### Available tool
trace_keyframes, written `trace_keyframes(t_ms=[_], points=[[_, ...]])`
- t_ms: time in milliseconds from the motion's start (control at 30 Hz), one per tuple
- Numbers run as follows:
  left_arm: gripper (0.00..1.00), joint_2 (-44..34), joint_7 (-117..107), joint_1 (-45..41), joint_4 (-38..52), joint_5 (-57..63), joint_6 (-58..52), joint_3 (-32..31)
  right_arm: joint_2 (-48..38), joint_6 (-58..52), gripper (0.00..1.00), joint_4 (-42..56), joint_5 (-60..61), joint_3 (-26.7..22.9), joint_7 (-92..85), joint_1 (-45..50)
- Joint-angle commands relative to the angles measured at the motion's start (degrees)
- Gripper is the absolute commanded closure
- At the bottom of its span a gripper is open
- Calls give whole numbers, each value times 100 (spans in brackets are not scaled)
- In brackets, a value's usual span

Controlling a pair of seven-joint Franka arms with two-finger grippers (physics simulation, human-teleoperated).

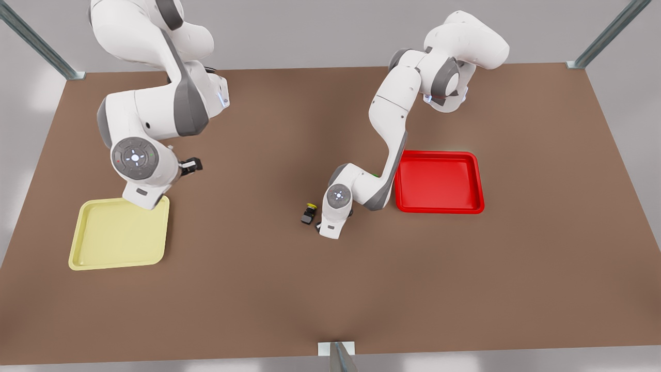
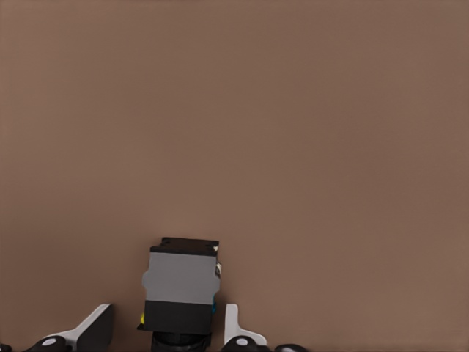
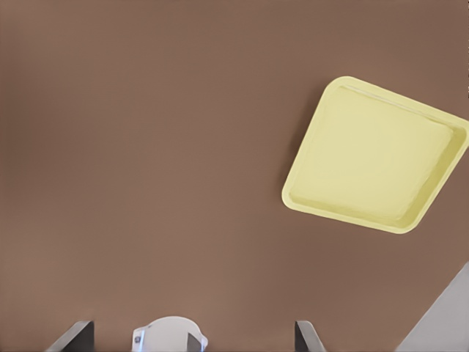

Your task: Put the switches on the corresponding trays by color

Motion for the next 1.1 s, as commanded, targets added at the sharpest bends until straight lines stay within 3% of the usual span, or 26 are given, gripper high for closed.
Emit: trace_keyframes(t_ms=[0, 300, 500, 1067], points=[[27, -1, 0, 0, 2, 2, 0, 0, -2, -1, 0, 5, 0, 0, 0, 0], [30, 61, -17, 35, 116, -16, 9, 35, 25, 8, 0, 5, -149, -9, 18, 193], [45, 61, -9, 26, 125, -16, -18, 35, 60, 8, 0, 5, -149, -9, 18, 185], [48, -167, 9, 97, 151, -16, -220, 26, 113, -1, 0, -22, -176, 0, 17, 211]])
